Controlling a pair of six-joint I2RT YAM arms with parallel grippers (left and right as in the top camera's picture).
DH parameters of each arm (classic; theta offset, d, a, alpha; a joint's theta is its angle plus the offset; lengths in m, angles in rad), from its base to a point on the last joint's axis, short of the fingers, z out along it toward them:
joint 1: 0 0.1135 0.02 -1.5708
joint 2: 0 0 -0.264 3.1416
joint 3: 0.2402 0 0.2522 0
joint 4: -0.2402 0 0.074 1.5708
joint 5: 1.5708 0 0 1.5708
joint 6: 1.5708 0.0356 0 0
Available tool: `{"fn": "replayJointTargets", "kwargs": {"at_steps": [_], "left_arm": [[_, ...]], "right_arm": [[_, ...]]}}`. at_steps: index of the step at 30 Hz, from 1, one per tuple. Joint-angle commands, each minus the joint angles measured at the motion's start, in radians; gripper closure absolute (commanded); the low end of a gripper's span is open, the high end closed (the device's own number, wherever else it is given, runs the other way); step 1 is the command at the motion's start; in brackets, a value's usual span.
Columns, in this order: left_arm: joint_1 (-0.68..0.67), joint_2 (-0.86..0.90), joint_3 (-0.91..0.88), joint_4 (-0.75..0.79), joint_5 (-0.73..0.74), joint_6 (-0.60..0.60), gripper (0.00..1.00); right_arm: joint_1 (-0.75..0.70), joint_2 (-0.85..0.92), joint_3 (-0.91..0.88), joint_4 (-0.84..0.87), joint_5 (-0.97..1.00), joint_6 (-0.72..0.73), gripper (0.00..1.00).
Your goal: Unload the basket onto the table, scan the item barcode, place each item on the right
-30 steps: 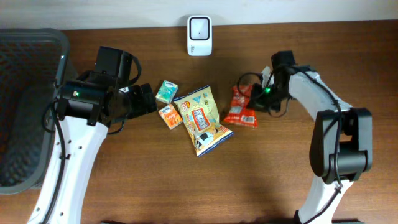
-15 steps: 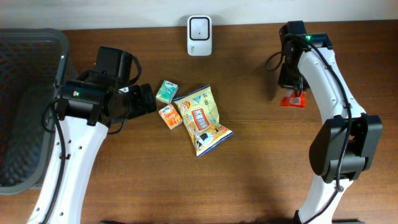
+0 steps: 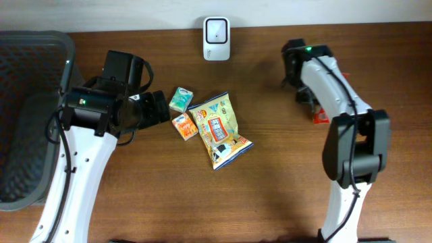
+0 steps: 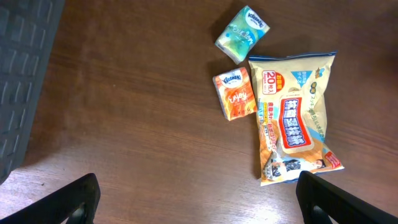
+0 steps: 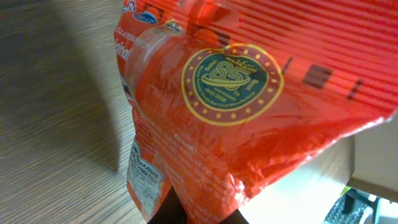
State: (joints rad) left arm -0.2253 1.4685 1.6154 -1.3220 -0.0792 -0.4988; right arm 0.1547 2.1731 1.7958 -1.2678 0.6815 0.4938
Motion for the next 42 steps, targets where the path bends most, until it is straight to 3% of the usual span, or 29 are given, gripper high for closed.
{"fn": "replayJointTargets", "kwargs": {"at_steps": [1, 4, 8, 11, 14, 16, 20, 22, 23, 24, 29, 34, 42], "left_arm": [[-0.001, 0.003, -0.001, 0.001, -0.003, -0.013, 0.01], [-0.001, 0.003, -0.001, 0.001, -0.003, -0.013, 0.01], [-0.001, 0.003, -0.001, 0.001, -0.003, -0.013, 0.01], [-0.001, 0.003, -0.001, 0.001, -0.003, -0.013, 0.01], [-0.001, 0.003, -0.001, 0.001, -0.003, -0.013, 0.01], [-0.001, 0.003, -0.001, 0.002, -0.003, -0.013, 0.01], [-0.001, 0.003, -0.001, 0.001, -0.003, -0.013, 0.01], [-0.001, 0.003, -0.001, 0.001, -0.003, -0.013, 0.01], [-0.001, 0.003, -0.001, 0.001, -0.003, -0.013, 0.01], [-0.001, 0.003, -0.001, 0.001, -0.003, -0.013, 0.01], [-0.001, 0.003, -0.001, 0.001, -0.003, -0.013, 0.01], [-0.001, 0.003, -0.001, 0.001, -0.003, -0.013, 0.01], [-0.001, 0.003, -0.001, 0.001, -0.003, -0.013, 0.01]], "right_arm": [[0.082, 0.058, -0.015, 0.010, 0.045, 0.013, 0.88], [0.142, 0.095, -0.015, 0.018, 0.019, 0.013, 0.88], [0.213, 0.106, -0.014, 0.048, -0.068, 0.013, 0.81], [0.255, 0.105, 0.019, 0.053, -0.143, 0.013, 0.63], [0.274, 0.105, 0.082, 0.033, -0.228, 0.013, 0.31], [0.265, 0.104, 0.146, -0.003, -0.280, 0.013, 0.25], [0.196, 0.103, 0.347, -0.124, -0.375, -0.008, 0.03], [0.145, 0.103, 0.428, -0.167, -0.473, -0.135, 0.04], [0.118, 0.103, 0.462, -0.203, -0.518, -0.203, 0.23], [0.099, 0.103, 0.481, -0.233, -0.542, -0.232, 0.28], [0.014, 0.108, 0.481, -0.259, -0.558, -0.243, 0.28], [-0.013, 0.108, 0.332, -0.147, -0.706, -0.367, 0.28], [-0.012, 0.108, 0.072, 0.064, -0.663, -0.359, 0.28]]}}
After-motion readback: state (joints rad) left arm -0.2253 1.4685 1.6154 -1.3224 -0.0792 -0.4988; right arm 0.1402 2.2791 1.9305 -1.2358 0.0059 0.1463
